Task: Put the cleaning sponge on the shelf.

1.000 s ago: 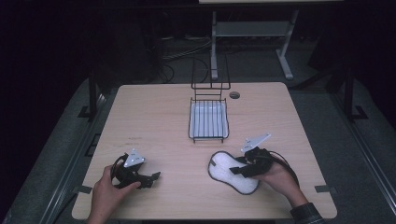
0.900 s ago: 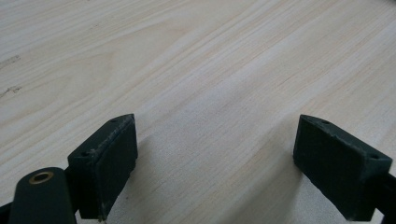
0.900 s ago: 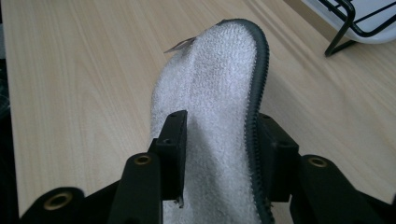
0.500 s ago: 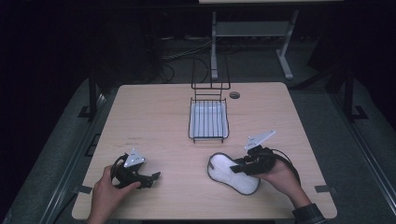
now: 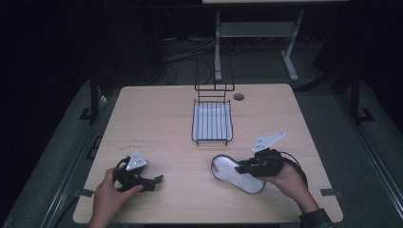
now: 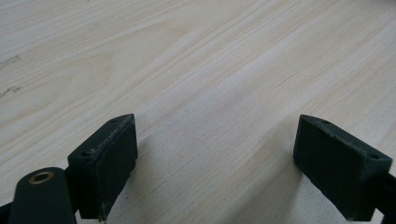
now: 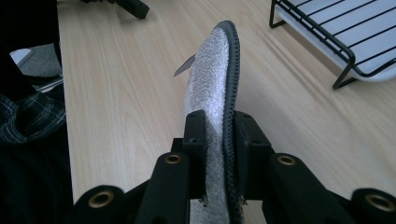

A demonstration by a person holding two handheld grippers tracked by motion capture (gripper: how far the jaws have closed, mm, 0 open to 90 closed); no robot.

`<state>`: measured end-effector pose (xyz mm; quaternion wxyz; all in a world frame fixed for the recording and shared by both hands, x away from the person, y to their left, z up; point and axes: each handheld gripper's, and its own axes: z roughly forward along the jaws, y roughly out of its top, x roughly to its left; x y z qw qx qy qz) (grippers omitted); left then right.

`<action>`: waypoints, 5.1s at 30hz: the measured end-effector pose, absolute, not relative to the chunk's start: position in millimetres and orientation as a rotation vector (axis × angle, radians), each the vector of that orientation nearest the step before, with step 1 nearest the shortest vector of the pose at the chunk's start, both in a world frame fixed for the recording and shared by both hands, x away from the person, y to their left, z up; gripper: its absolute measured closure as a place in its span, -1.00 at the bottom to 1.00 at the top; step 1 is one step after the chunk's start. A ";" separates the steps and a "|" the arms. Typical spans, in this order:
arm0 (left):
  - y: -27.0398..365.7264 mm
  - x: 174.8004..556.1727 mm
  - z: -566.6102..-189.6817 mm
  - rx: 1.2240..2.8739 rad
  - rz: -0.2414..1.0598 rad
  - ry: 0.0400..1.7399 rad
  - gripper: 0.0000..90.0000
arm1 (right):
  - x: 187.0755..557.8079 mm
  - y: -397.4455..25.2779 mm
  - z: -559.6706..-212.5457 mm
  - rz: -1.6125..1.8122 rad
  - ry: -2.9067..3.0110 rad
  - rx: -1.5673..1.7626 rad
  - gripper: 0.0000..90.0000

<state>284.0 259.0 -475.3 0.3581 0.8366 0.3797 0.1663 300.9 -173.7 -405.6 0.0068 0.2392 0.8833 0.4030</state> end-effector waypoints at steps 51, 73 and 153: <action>258.9 284.1 -475.4 2.157 0.431 0.980 -0.71 | 354.5 -184.1 -375.2 1.443 2.469 0.949 0.73; 259.0 284.0 -475.3 2.160 0.429 0.979 -0.71 | 397.3 -172.6 -369.4 1.477 2.400 1.038 0.73; 259.0 284.0 -475.3 2.160 0.431 0.979 -0.71 | 482.8 -118.1 -415.4 1.352 2.350 1.230 0.30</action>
